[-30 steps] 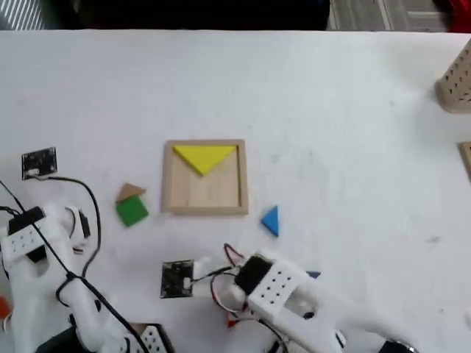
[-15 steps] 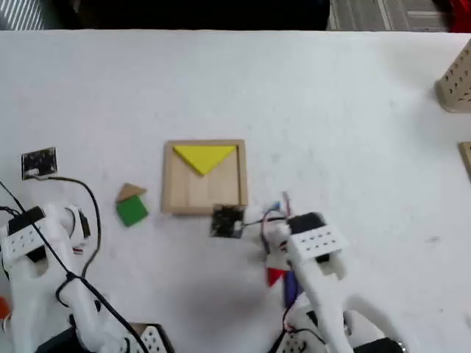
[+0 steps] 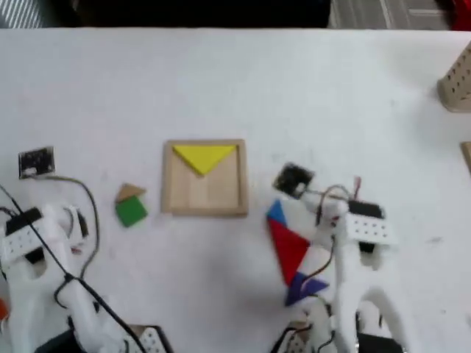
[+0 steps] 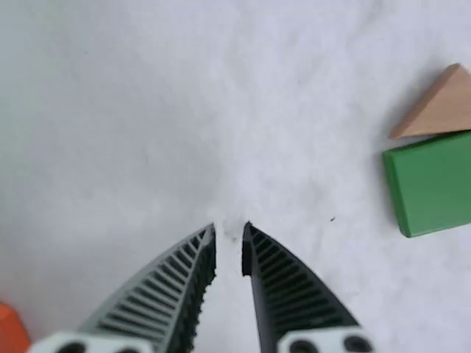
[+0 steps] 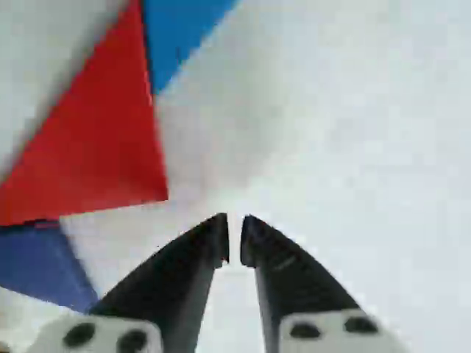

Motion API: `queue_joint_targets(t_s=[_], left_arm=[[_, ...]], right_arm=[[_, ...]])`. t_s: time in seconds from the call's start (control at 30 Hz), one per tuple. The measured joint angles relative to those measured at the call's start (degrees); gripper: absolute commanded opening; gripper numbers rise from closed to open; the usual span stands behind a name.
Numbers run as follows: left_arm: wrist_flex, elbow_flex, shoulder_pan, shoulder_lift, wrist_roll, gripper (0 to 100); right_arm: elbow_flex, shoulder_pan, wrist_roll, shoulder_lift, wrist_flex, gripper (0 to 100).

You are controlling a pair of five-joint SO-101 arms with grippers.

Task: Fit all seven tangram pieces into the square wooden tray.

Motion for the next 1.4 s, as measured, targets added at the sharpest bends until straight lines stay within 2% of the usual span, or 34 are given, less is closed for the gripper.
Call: queue_joint_targets(t_s=[0.1,0.2,0.33,0.43,0.63,0.93,1.23,1.4], left_arm=[[0.0,0.0,0.0,0.0,0.0,9],[0.0,0.0,0.0,0.0,0.0,9],[0.0,0.0,0.0,0.0,0.0,9],[0.0,0.0,0.0,0.0,0.0,9],[0.0,0.0,0.0,0.0,0.0,9],[0.0,0.0,0.0,0.0,0.0,9],[0.0,0.0,0.0,0.0,0.0,9],[0.0,0.0,0.0,0.0,-1.58,9]], right_arm=[[-3.16,0.0,-9.32,-0.18,3.96,5.8],[-7.21,-1.23,-26.55,-0.26,9.14,14.1],[-6.95,-8.18,-49.32,-0.26,13.1,28.6],[-5.98,-14.77,-57.32,1.41,12.84,30.2],[-5.98,-14.95,-59.16,10.29,10.64,29.5],[-9.76,-15.65,-56.7,16.35,12.84,29.5],[-3.43,-16.0,-56.53,0.97,13.89,29.6],[-2.2,-18.64,-56.62,-0.62,12.92,29.7]])
